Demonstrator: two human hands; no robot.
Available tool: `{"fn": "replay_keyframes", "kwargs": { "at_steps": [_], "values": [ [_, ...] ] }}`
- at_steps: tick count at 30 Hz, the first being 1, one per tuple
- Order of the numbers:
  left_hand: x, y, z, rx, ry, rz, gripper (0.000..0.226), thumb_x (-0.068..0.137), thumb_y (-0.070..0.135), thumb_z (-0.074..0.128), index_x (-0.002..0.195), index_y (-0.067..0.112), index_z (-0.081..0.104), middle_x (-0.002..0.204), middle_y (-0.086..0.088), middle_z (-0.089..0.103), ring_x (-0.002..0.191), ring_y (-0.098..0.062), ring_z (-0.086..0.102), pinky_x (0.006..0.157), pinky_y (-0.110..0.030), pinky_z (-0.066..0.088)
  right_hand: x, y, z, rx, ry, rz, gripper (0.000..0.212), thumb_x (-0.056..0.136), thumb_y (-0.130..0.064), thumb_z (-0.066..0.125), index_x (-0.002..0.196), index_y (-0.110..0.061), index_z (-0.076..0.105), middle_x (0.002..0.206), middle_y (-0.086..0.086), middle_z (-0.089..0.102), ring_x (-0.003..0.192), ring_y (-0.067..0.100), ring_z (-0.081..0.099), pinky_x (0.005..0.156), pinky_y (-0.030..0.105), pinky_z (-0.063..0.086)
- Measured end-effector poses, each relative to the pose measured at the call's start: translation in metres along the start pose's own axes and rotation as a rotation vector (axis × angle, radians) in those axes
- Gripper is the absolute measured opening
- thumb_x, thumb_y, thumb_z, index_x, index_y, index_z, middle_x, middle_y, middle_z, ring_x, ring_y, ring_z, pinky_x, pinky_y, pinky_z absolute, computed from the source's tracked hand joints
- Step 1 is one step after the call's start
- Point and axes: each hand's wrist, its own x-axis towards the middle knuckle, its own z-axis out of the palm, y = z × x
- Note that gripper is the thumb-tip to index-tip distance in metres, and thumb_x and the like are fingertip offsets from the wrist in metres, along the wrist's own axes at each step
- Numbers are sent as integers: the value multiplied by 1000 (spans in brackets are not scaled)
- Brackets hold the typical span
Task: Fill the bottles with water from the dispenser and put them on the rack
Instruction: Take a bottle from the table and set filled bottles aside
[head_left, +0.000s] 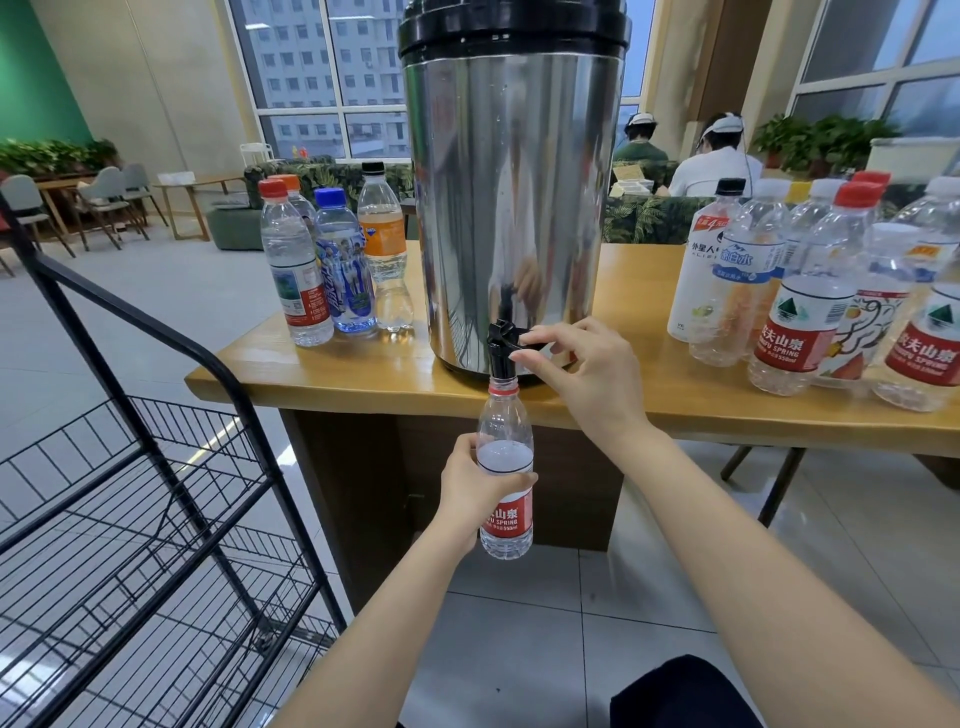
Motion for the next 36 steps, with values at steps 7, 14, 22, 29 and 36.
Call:
{"fn": "replay_keyframes", "kwargs": {
  "at_steps": [7, 14, 22, 29, 36],
  "values": [
    [-1, 1, 0, -19, -5, 0, 64, 71, 16, 86, 120, 26, 45, 116, 5, 54, 107, -13, 53, 93, -38, 49, 0, 2, 3, 18, 14, 0, 41, 85, -53, 57, 102, -20, 74, 84, -13, 58, 76, 9, 54, 60, 27, 46],
    [1, 1, 0, -17, -3, -4, 65, 71, 16, 87, 120, 26, 46, 118, 5, 55, 107, -13, 53, 94, -38, 49, 0, 3, 3, 23, 15, 7, 41, 85, -53, 57, 103, -20, 74, 84, -9, 61, 76, 10, 56, 60, 32, 50],
    [1, 1, 0, -21, 1, -4, 65, 70, 16, 87, 120, 25, 46, 118, 4, 56, 109, -14, 54, 92, -36, 49, 0, 4, 5, 33, 23, 2, 39, 85, -52, 58, 104, -21, 74, 84, -12, 60, 74, 9, 55, 58, 31, 50],
    [0, 0, 1, -19, 7, -3, 65, 70, 16, 87, 119, 25, 46, 118, 3, 56, 108, -15, 55, 92, -37, 50, 0, 5, 5, 31, 24, -9, 43, 85, -54, 56, 104, -20, 73, 84, -14, 59, 74, 7, 55, 58, 26, 48],
    [1, -1, 1, -23, 10, -7, 65, 69, 16, 88, 118, 26, 46, 116, 4, 56, 109, -15, 55, 92, -38, 51, -1, 8, 7, 28, 23, -6, 42, 85, -54, 56, 104, -21, 73, 84, -12, 60, 73, 8, 55, 58, 28, 50]
  ]
}}
